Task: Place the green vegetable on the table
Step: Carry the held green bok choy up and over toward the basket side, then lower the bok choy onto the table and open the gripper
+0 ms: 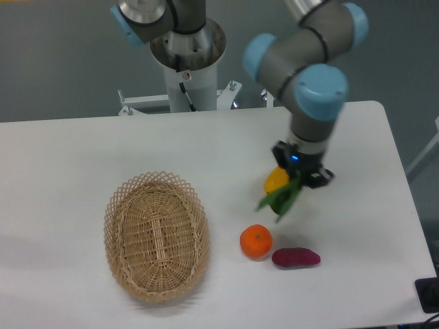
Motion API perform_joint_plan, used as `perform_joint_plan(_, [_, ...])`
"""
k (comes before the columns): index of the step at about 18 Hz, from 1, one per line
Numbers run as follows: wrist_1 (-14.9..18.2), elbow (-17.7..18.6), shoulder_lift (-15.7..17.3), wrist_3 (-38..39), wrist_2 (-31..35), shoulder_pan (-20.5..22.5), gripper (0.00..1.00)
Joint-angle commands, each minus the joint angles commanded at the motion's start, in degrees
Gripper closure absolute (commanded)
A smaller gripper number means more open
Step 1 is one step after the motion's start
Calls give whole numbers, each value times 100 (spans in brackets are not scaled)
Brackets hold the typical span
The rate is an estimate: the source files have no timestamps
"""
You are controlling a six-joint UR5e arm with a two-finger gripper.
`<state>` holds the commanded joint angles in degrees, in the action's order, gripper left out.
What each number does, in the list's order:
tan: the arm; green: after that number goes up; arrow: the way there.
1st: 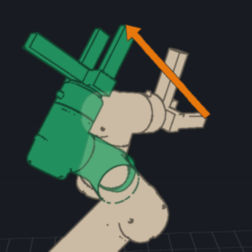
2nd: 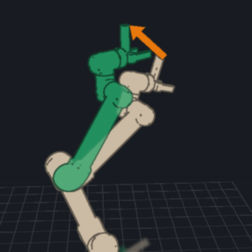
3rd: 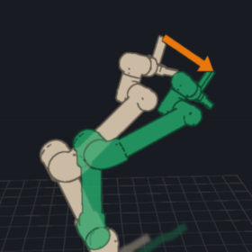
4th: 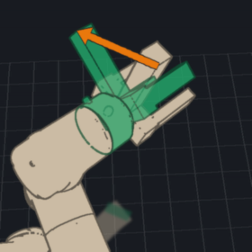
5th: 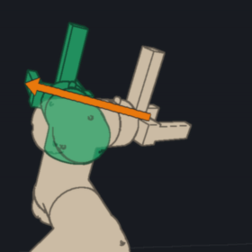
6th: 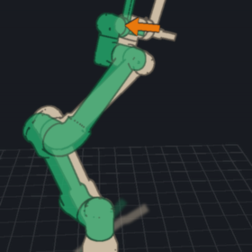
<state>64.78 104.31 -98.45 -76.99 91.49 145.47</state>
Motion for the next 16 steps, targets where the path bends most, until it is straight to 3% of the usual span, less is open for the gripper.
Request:
perform_joint_plan(8, [-9,1310,1056,-729,35,-62,96])
perform_joint_plan(12, [-96,1688,1171,-896,44,-53,88])
perform_joint_plan(16, [-702,2110,1162,-932,35,-97,80])
